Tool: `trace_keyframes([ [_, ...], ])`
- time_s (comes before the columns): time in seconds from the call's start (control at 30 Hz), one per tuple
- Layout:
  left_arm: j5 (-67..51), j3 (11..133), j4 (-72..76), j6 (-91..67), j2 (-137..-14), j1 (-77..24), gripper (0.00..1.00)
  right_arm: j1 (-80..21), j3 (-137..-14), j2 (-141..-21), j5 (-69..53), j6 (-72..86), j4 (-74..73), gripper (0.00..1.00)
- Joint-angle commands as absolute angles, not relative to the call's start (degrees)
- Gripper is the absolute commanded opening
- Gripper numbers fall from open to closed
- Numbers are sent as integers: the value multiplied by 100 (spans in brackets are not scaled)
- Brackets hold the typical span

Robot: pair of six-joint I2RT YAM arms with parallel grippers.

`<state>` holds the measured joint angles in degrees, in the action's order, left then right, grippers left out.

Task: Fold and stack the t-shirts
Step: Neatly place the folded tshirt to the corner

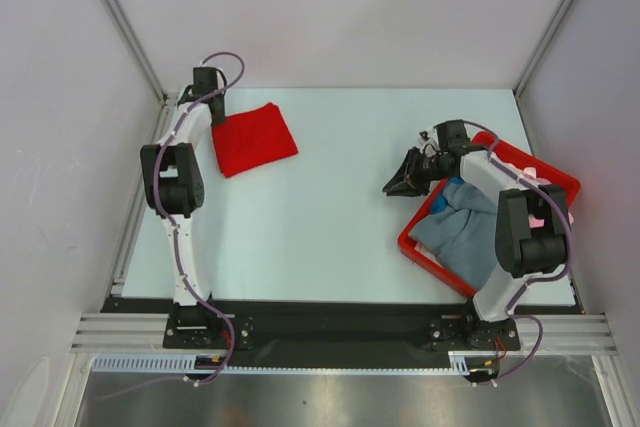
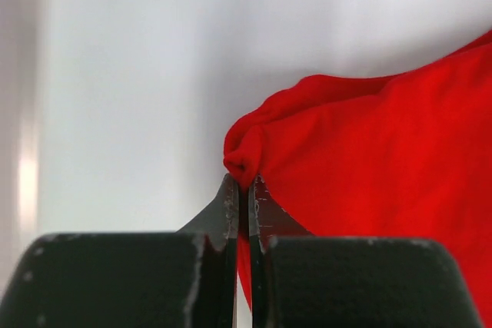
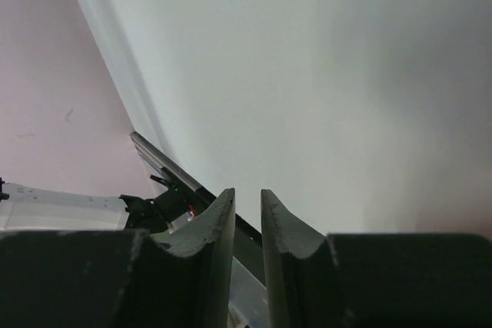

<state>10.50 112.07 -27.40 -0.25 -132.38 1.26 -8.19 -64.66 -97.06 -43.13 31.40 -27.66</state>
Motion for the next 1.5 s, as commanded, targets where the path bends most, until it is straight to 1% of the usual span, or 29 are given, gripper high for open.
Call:
trace_keyframes([
  [0.0, 1949, 11882, -2189, 1370, -13438, 246, 0, -888, -6811, -9896, -4245, 3024, -3102, 25],
  [0.07, 2004, 12058, -2066, 1765, -13657, 342, 0, -923, -6995, -10062, -4175, 2997, -3243, 25],
  [0.27, 2162, 12330, -986, 2873, -14062, 492, 1, -1019, -7540, -10572, -4139, 3129, -3401, 25],
  [0.4, 2223, 12875, -493, 3443, -14466, 536, 0, -1063, -7944, -11037, -4157, 3208, -3568, 25],
  [0.53, 2294, 12797, 296, 4094, -14686, 536, 0, -1134, -8340, -11443, -4262, 3322, -3674, 24],
  [0.6, 2145, 12928, 588, 4297, -14792, 562, 0, -1169, -8586, -11610, -4271, 3296, -3761, 24],
  [0.9, 2119, 13631, 1010, 4482, -15301, 738, 0, -1301, -8930, -12111, -4359, 3261, -3999, 24],
  [0.97, 1855, 13737, 1028, 4474, -15354, 773, 0, -1327, -8956, -12181, -4377, 3261, -4008, 23],
  [1.17, 1697, 13869, 1081, 4430, -15477, 852, 0, -1406, -8939, -12208, -4368, 3296, -3929, 24],
  [1.27, 1425, 13895, 1046, 4263, -15486, 914, 0, -1424, -8938, -12182, -4377, 3322, -3885, 23],
  [1.3, 1415, 13930, 1055, 4132, -15495, 940, 8, -1424, -8938, -12190, -4368, 3348, -3833, 23],
  [1.33, 1450, 13948, 1081, 4087, -15495, 940, 49, -1441, -8938, -12199, -4377, 3366, -3823, 24],
  [1.37, 1494, 13948, 1194, 4035, -15495, 940, 74, -1459, -8947, -12217, -4377, 3375, -3815, 23],
  [1.43, 1582, 13948, 1222, 3885, -15469, 940, 99, -1503, -8947, -12243, -4403, 3375, -3797, 23],
  [1.47, 1652, 13957, 1204, 3833, -15434, 932, 100, -1538, -8956, -12252, -4421, 3375, -3788, 23],
])
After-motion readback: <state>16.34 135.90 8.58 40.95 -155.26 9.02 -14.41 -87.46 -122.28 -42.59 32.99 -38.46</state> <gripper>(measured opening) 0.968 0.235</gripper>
